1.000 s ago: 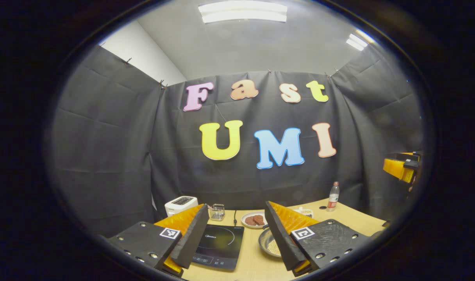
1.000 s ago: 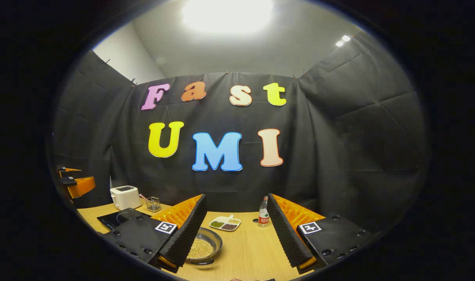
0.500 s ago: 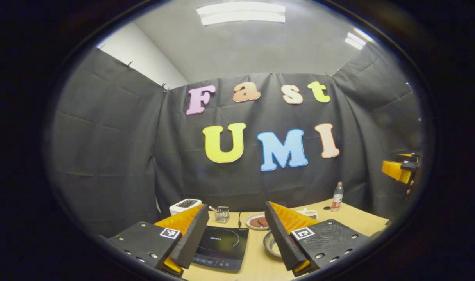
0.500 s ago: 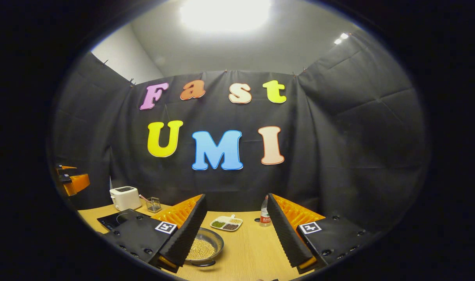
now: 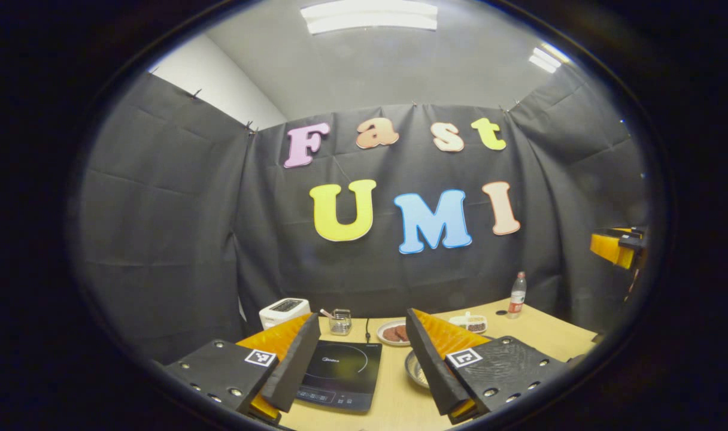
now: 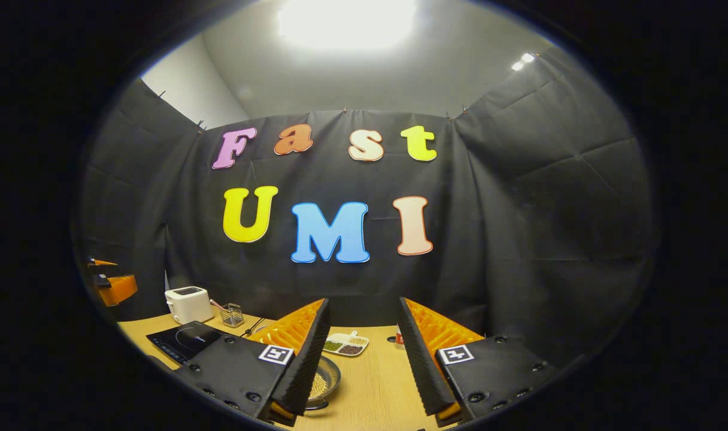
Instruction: First push the handle of the pot to place it horizontally, then grasp the pot with both hands and set it on the induction cooktop.
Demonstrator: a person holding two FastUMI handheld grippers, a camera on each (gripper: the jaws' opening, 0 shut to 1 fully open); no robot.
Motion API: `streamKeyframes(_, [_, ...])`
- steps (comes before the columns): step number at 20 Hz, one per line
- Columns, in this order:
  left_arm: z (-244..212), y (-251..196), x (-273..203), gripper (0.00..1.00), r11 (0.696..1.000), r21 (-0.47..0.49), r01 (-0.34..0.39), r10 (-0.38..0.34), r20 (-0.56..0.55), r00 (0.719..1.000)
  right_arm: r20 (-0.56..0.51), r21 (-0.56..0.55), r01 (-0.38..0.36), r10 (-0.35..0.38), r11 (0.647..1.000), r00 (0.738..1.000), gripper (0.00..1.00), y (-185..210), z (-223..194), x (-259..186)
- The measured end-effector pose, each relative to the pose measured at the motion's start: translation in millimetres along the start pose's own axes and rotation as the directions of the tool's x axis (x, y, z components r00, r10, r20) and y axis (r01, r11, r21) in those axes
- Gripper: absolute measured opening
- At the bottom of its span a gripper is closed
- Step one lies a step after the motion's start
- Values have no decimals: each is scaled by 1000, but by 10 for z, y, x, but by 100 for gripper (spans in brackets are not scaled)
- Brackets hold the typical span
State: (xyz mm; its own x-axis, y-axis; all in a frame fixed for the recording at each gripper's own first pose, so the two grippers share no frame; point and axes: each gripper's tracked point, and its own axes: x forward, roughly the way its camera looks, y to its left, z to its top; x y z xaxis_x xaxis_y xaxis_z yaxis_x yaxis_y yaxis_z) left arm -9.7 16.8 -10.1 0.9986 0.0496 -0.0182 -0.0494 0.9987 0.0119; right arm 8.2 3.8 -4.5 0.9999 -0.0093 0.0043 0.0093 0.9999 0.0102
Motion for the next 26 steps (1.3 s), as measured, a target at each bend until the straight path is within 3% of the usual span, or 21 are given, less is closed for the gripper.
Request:
streamKeyframes(2, [-8,8,-5,88,1000,4,1,-1,-1,1000,-7,-11,-8,8,1000,1000,64,37,-20,-4])
streamKeyframes(5, [-11,18,-1,88,1000,11,4,-4,1,1000,-16,-35,-3,3,999,1000,64,39,-36,1])
streamKeyframes(6, [4,22,3,87,1000,13,4,-4,4,1000,-13,-34,-5,4,999,1000,40,57,-20,16])
streamKeyframes(8, [21,37,6,85,1000,18,5,-5,6,1000,-14,-33,-15,15,999,1000,34,124,-14,18])
streamKeyframes(10, [13,59,16,85,1000,20,3,-3,10,1000,-18,-33,-39,39,999,999,34,184,-9,19])
streamKeyframes(11, [26,63,22,90,1000,21,2,-2,13,1000,-12,-31,-28,28,999,1000,34,137,20,19])
streamKeyframes(12, [34,72,32,87,1000,21,3,-3,14,1000,-15,-24,-44,44,999,999,17,181,3,63])
streamKeyframes(14, [25,88,41,90,1000,21,5,-5,13,1000,-22,-25,-46,45,999,999,19,234,-28,59])
streamKeyframes(16, [13,124,44,87,1000,21,1,-2,15,1000,1,-50,3,-3,999,1000,5,130,54,70])
streamKeyframes(21, [-12,278,72,85,1000,15,-11,10,19,1000,-39,-53,-70,68,996,997,0,413,-77,67])
streamKeyframes(26, [-51,451,67,87,1000,-3,5,-5,23,1000,-82,-81,-120,114,989,990,2,727,-199,60])
